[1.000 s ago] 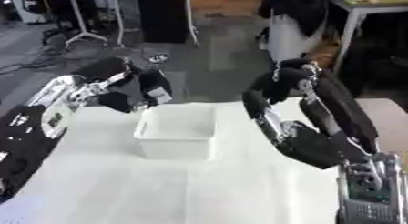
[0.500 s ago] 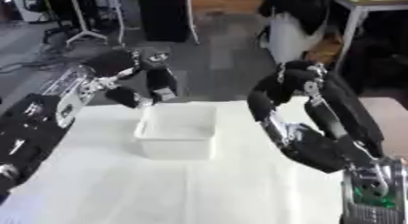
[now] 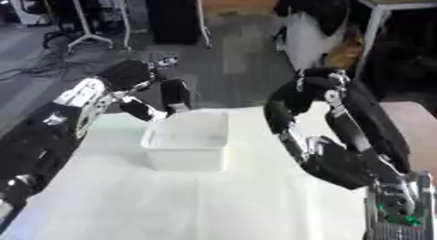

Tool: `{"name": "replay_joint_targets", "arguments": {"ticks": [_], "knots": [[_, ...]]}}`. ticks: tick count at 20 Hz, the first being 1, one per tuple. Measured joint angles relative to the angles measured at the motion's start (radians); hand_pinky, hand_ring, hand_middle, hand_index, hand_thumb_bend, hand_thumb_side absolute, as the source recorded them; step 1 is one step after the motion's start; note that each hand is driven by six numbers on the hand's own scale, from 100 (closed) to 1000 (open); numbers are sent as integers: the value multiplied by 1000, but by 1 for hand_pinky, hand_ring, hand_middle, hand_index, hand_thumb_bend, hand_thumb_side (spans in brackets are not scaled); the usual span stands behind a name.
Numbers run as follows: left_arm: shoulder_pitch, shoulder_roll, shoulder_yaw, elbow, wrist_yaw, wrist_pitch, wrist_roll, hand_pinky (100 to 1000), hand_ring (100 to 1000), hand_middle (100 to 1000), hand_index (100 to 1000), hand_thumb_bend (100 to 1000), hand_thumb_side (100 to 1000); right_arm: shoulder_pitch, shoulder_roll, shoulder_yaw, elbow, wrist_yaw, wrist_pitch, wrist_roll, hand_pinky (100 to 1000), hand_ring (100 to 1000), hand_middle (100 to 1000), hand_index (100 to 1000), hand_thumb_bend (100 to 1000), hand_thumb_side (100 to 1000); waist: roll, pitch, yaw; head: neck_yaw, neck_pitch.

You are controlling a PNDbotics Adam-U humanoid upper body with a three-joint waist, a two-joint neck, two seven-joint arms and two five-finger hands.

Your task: Pick up objects on the table and place them in the box.

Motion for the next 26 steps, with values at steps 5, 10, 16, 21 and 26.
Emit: {"name": "replay_joint_targets", "arguments": {"ticks": [5,10,16,21,26], "knots": [[0,0,1,17,-27,-20,-11,430,627,702,730,251,806,0,0,0,0,0,0,-1,416,419,431,604,310,1000,0,0,0,0,0],[-1,0,2,28,-60,-47,-46,943,983,1000,882,317,947,0,0,0,0,0,0,-1,416,419,431,604,310,1000,0,0,1,0,0],[-3,0,8,34,-80,-62,-71,1000,1000,1000,934,335,1000,0,0,0,0,0,0,-1,416,419,431,604,310,1000,0,0,3,0,0],[-4,0,8,34,-85,-66,-74,1000,1000,1000,929,321,1000,0,0,0,0,0,0,-2,416,419,431,604,310,1000,0,0,4,0,0],[0,0,20,26,-64,-61,-60,879,927,975,848,228,927,0,0,-1,0,0,1,-3,416,419,431,604,309,1000,0,0,9,-1,-2]]}}
